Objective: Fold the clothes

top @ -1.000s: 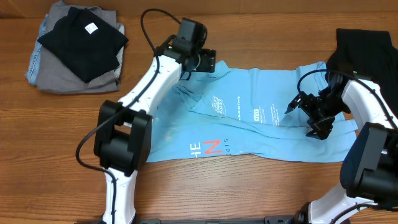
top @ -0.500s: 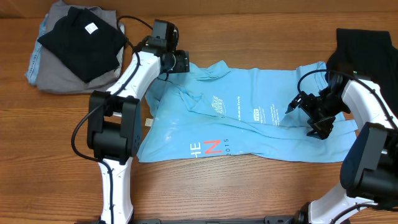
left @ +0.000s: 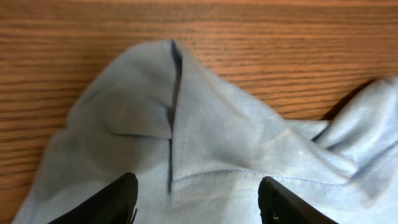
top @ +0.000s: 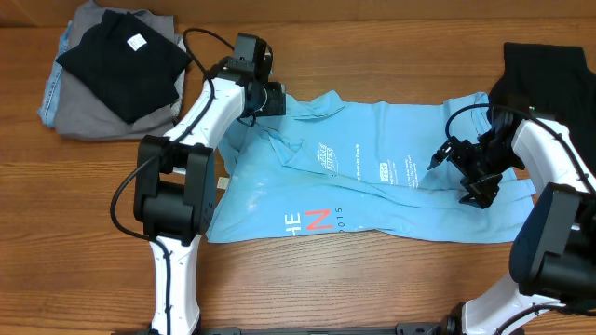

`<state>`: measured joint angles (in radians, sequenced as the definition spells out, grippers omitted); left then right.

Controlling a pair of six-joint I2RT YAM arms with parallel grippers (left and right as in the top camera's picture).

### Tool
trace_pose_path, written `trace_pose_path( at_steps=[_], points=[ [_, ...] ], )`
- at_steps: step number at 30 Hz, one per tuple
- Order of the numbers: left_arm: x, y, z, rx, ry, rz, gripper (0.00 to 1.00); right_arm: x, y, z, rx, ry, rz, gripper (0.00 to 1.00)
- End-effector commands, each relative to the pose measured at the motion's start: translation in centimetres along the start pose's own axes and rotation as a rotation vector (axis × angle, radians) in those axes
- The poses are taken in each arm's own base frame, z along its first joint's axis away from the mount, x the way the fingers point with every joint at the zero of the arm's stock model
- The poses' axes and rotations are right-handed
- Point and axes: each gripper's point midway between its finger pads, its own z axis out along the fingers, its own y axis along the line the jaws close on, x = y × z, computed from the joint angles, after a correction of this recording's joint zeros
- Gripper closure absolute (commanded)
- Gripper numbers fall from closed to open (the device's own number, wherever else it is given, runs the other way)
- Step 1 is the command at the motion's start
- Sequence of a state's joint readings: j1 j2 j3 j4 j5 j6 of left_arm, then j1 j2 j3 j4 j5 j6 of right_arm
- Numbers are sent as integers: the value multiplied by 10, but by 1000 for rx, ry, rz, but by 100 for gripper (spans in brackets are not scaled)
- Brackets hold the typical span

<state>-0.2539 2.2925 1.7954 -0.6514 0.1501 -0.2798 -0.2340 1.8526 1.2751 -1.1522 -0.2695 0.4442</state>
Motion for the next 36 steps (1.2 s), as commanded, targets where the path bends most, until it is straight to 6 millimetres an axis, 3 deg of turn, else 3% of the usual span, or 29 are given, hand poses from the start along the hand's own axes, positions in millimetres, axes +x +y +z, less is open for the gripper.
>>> trace_pose_path(
  at_steps=[1, 6, 18, 21, 24, 26, 31, 36],
  points=[
    [9, -3, 19, 24, 41, 21, 35, 1, 0, -3, 6, -11, -7, 0],
    [3, -5, 19, 33, 19, 25, 36, 0, 0, -3, 10, -15, -7, 0],
    [-1, -6, 19, 36, 2, 28, 60, -8, 0, -3, 11, -49, -15, 0],
    [-1, -5, 19, 30, 1, 28, 73, -11, 1, -3, 13, -65, -18, 0],
    [-2, -3, 19, 25, -1, 26, 86, -18, -2, -4, 32, -96, -20, 0],
    [-2, -2, 19, 24, -2, 25, 89, -21, -3, -5, 37, -112, -22, 0],
    [-3, 2, 19, 2, -7, 24, 96, -37, -5, -10, 19, -161, -8, 0],
    [-3, 2, 19, -2, -9, 23, 96, -65, -12, -33, -28, -235, 46, 0]
  ],
)
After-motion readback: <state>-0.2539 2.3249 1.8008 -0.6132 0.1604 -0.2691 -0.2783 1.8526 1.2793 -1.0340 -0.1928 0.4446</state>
